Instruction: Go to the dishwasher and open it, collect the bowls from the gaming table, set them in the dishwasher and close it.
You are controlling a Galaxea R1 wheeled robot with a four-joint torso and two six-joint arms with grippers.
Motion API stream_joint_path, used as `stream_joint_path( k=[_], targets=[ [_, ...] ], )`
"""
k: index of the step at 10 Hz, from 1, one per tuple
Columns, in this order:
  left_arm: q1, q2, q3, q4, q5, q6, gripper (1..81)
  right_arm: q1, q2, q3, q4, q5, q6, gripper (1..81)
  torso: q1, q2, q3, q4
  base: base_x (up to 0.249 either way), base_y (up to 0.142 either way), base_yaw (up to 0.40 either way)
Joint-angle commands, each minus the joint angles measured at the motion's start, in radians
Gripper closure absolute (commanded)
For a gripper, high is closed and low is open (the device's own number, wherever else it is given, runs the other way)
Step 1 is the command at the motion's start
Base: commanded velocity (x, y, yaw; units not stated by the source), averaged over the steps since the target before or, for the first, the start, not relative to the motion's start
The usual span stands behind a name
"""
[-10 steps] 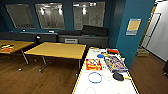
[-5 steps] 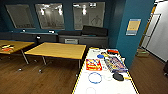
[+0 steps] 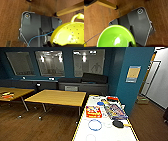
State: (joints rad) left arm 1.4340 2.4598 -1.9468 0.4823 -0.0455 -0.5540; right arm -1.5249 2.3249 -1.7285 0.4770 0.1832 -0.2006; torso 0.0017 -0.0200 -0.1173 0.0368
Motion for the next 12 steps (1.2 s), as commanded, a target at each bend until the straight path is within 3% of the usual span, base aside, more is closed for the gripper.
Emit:
stream_joint_path(
  k=[1,2,3,5,6,7,9,12],
  targets=[
    [-0.019,0.045,-0.073,-0.005,0.027,-0.026,81.1,0.042,-0.051,0.024,-0.017,-0.07,0.003,81.1,0.0,0.0,0.0,0.0,0.0,0.0,0.0],
    [-0.01,0.055,-0.075,-0.025,0.029,-0.033,81.1,0.044,-0.051,0.02,-0.017,-0.07,0.006,81.1,0.0,0.0,0.0,0.0,0.0,0.0,0.0],
    [0.0,0.082,-0.103,-0.102,0.033,-0.017,81.1,0.05,-0.051,0.021,-0.015,-0.077,0.009,81.1,0.0,0.0,0.0,0.0,0.0,0.0,0.0],
    [0.016,0.182,-0.258,-0.335,0.062,0.201,81.1,0.064,-0.051,0.023,-0.015,-0.103,0.01,81.1,0.0,0.0,0.0,0.0,0.0,0.0,0.0],
    [0.019,0.217,-0.313,-0.475,0.081,0.353,81.1,0.067,-0.051,0.023,-0.015,-0.103,0.01,81.1,0.0,0.0,0.0,0.0,0.0,0.0,0.0],
    [0.019,0.232,-0.339,-0.537,0.096,0.422,81.1,0.07,-0.048,0.02,-0.015,-0.105,0.01,81.1,0.0,0.0,0.0,0.0,0.0,0.0,0.0],
    [0.019,0.23,-0.331,-0.466,0.11,0.436,81.1,0.071,-0.043,0.015,-0.018,-0.103,0.007,81.1,0.0,0.0,0.0,0.0,0.0,0.0,0.0],
    [0.019,0.251,-0.353,-0.427,0.099,0.437,81.1,0.067,-0.017,-0.018,-0.02,-0.103,-0.002,81.1,0.0,0.0,0.0,0.0,0.0,0.0,0.0]
  ],
)
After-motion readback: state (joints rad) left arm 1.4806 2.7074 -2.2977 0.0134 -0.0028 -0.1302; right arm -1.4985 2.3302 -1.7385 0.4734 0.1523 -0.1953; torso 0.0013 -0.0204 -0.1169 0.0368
